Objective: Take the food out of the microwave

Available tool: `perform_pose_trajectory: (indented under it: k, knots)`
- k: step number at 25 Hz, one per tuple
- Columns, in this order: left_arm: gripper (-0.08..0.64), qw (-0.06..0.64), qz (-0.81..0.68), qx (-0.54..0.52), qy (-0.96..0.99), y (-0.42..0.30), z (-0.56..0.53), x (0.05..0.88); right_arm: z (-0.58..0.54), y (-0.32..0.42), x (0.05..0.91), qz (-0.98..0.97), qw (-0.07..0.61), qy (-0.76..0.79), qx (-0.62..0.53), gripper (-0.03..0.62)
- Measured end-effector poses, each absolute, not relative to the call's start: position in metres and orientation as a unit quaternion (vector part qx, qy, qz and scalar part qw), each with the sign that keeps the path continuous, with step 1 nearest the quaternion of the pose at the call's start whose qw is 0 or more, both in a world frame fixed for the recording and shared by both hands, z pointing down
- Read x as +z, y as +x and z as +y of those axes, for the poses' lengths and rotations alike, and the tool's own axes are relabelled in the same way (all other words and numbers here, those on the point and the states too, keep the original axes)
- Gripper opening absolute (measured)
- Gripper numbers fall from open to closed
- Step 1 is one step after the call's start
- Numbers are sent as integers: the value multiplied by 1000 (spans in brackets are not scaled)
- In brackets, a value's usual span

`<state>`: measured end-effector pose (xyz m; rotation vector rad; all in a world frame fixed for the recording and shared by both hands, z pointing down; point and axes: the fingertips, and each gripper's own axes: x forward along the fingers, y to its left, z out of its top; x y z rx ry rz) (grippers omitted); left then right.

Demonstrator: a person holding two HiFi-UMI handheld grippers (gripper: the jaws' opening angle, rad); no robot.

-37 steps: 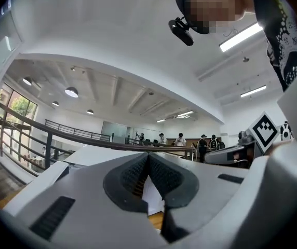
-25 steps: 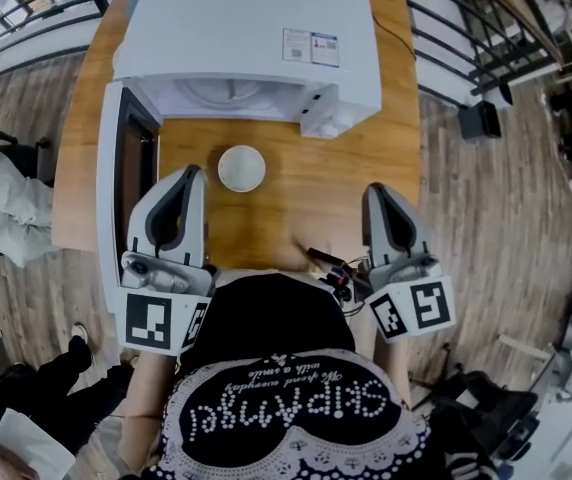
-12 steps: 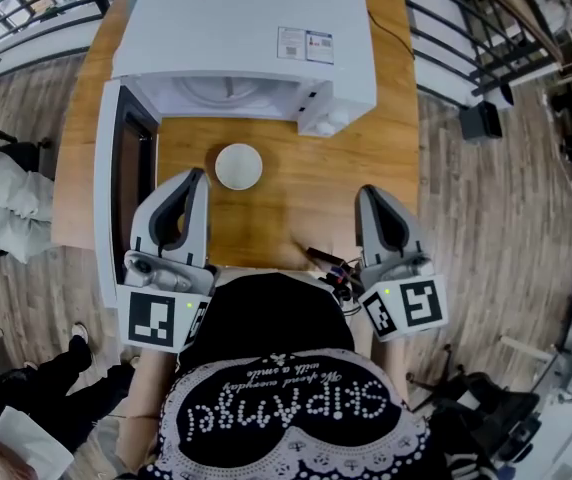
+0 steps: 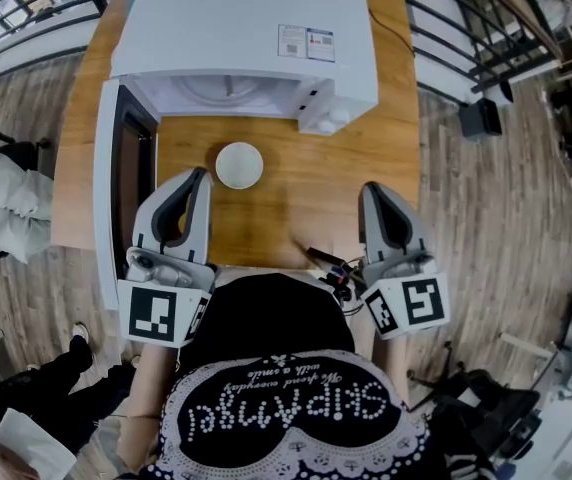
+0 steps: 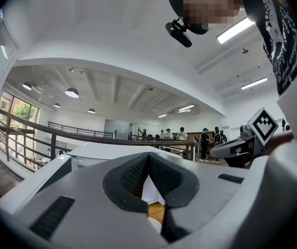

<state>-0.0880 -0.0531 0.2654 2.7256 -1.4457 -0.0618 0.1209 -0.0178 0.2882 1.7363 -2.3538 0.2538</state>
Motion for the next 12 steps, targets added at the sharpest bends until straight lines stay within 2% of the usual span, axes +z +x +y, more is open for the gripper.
perform_pose_trajectory:
  k: [12]
  knots:
    - [32, 36, -463, -38, 885, -94, -56, 264, -18, 116, 288, -797, 107, 589, 85, 34]
